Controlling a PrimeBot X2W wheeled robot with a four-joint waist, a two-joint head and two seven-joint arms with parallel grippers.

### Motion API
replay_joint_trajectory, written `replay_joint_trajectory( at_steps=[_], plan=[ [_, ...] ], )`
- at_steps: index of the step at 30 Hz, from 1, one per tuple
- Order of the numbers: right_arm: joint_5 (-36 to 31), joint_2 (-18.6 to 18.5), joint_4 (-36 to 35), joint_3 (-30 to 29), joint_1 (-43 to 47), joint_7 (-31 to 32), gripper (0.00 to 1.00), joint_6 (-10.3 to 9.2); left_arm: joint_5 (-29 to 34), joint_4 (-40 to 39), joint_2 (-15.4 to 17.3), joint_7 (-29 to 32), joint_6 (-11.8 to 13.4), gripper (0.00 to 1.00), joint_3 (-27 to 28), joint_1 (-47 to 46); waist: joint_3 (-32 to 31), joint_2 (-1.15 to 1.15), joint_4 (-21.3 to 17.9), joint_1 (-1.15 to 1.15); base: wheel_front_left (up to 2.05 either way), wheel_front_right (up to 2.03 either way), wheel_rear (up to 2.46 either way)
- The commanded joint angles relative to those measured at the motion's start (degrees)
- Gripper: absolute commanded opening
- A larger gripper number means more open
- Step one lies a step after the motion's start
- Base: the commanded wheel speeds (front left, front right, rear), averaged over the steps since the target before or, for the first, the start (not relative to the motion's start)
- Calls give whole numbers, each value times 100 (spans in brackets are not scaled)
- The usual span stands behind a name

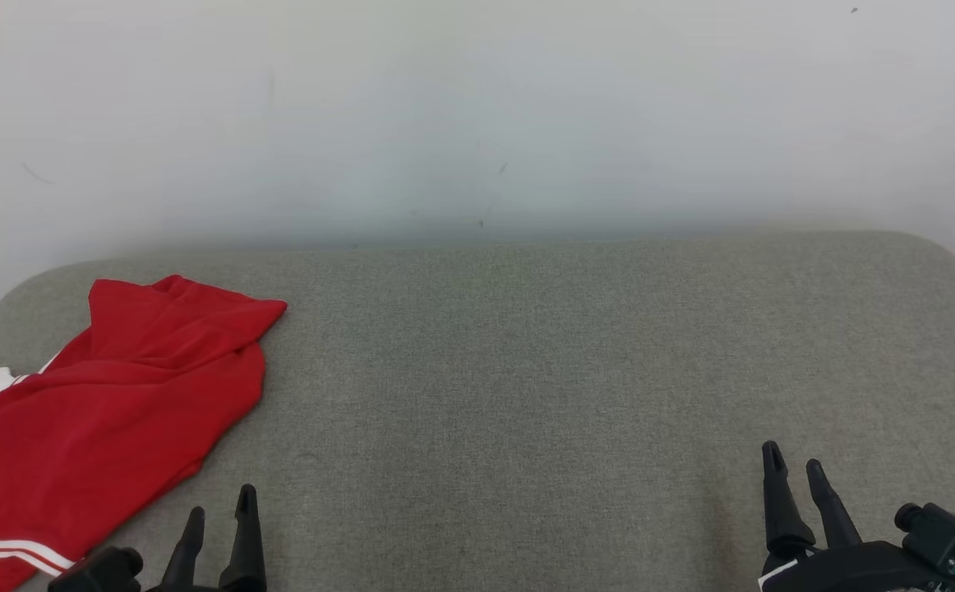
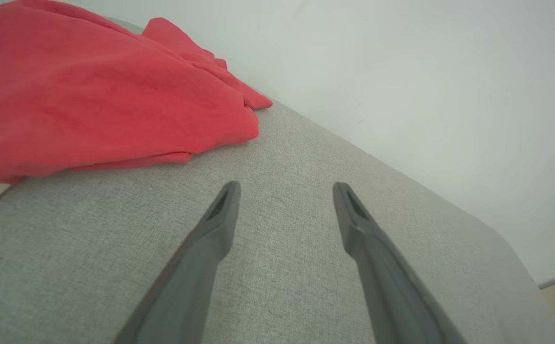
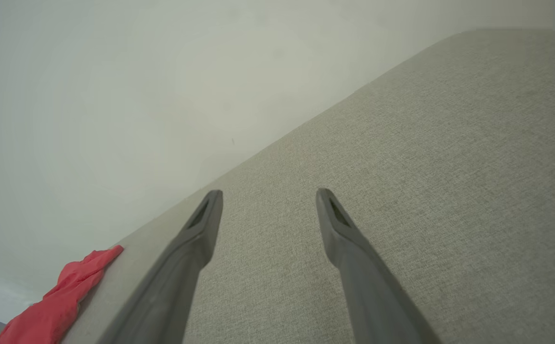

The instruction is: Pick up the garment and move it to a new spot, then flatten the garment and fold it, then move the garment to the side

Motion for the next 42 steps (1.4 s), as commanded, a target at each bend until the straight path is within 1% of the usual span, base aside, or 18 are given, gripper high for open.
replay_joint_trajectory(
  at_steps=[1,10,18,29,42],
  plan=[
    [-221,-27,-36,20,-41,-49,100,29,238,-66,73,-74,67,100,-42,-14,-11,0,6,0,0,0,0],
    [-879,-29,13,-2,-45,-63,100,33,758,-315,196,-224,297,100,-211,13,-30,0,39,0,0,0,0],
    [-1382,-30,53,-4,-21,-93,100,36,1124,-283,257,-345,378,100,-331,45,-58,0,51,0,0,0,0],
    [-2090,-32,93,26,28,-164,100,41,1639,-247,238,-518,426,100,-385,85,-98,0,71,0,0,0,0],
    [-2711,-33,114,76,76,-207,100,46,2026,-153,138,-668,271,100,-316,184,-133,0,97,0,0,0,0]
  ],
)
